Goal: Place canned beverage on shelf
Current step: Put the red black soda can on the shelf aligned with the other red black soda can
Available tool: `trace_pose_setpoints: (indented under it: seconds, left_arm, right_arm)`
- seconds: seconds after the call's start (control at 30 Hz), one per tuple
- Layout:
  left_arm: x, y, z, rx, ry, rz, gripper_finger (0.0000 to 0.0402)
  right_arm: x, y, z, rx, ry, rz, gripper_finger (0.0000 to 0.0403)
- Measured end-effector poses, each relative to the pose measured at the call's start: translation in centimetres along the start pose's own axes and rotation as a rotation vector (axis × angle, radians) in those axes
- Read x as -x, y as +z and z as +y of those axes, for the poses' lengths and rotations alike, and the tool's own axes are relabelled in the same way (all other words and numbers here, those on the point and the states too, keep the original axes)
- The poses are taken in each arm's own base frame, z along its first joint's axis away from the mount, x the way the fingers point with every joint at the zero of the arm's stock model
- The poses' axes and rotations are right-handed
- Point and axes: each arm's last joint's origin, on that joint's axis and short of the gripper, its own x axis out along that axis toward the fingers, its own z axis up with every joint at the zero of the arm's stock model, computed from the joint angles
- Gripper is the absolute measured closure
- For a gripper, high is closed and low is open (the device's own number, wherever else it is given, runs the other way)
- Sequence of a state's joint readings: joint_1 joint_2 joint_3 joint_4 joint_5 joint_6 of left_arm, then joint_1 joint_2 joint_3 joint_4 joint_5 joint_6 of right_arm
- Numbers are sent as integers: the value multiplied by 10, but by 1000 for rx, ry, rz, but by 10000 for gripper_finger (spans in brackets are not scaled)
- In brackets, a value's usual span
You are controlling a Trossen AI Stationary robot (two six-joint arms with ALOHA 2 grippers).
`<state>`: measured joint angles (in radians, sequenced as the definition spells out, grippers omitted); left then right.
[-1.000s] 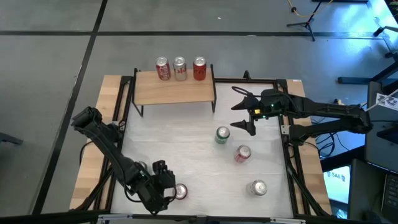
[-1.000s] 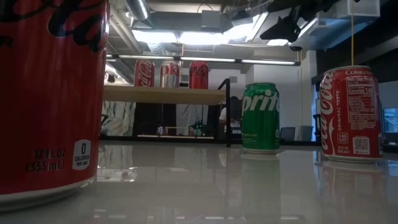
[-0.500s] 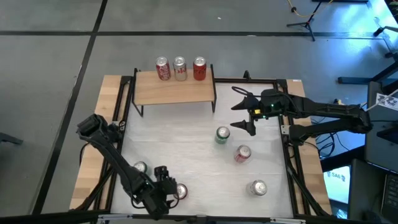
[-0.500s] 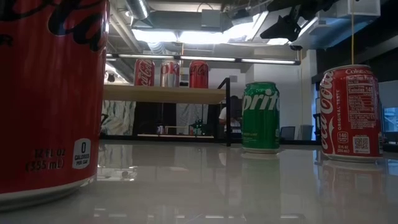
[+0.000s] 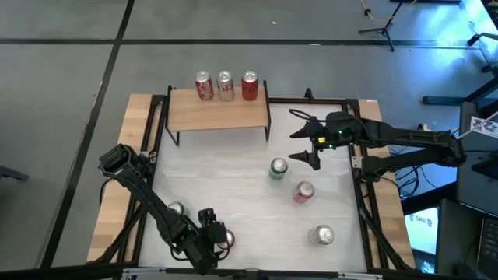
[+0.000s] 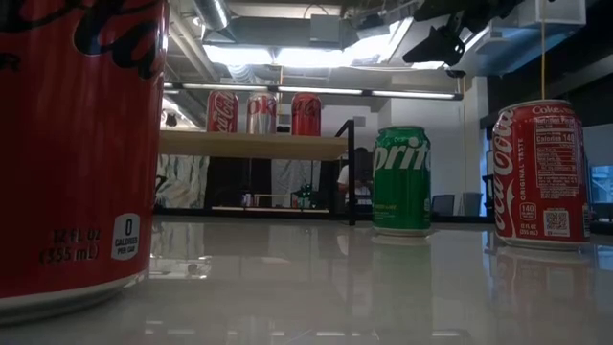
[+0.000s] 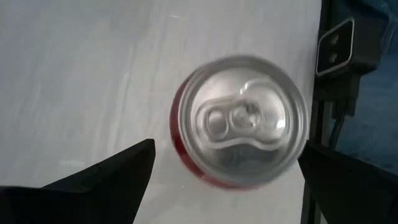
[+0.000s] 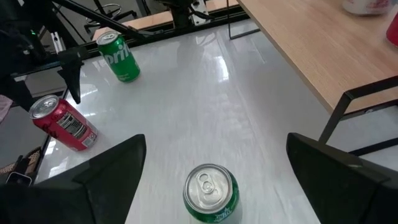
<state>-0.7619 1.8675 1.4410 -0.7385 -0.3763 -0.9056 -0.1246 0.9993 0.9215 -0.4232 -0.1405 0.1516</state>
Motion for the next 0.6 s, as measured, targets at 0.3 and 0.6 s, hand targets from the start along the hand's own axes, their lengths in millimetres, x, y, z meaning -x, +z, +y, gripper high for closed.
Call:
trace_pose_setpoints:
  seconds: [0.3, 0.6]
  left_arm:
    - [-6, 8, 4, 28, 2, -15, 21]
    - [-7, 10, 6, 37, 5, -18, 42]
  right_arm:
    - [0, 0, 0, 0, 1, -1, 20]
    - [0, 0, 0, 0, 2, -1, 20]
